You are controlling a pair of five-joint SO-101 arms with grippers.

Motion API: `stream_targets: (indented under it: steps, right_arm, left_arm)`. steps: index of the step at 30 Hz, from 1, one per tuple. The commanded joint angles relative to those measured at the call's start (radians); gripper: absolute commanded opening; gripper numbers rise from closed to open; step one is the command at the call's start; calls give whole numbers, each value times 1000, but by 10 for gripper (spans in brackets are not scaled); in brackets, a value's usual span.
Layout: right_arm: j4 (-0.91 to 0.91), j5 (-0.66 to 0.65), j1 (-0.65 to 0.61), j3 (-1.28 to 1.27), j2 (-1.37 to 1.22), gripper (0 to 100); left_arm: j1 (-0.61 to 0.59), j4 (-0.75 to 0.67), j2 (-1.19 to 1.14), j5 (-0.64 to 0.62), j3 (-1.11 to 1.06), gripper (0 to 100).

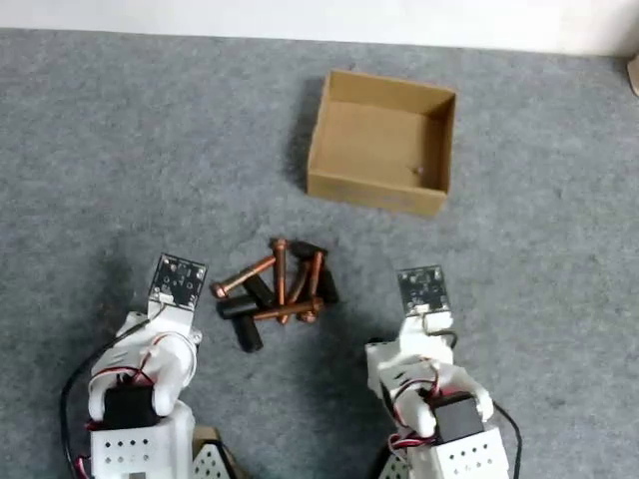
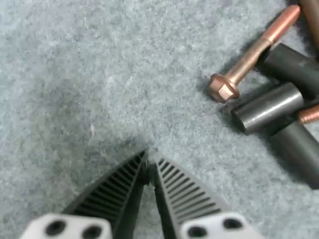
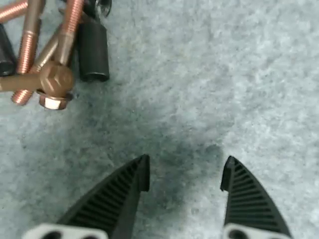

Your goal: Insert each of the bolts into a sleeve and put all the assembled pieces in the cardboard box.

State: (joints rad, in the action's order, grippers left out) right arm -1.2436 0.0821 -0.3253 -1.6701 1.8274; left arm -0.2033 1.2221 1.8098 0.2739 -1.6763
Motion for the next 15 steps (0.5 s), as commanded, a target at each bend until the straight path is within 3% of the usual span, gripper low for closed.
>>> stream_targets:
  steps: [1, 9, 15]
  right_arm:
    - [-1, 6, -12, -143, 8, 231]
    - [4, 8, -16, -143, 8, 231]
    - [2, 8, -18, -143, 8, 231]
  left_arm:
    - [-25, -18, 2, 5, 2, 7]
    - [-101, -18, 2, 3, 10, 7]
    - [42, -9, 2, 3, -21, 7]
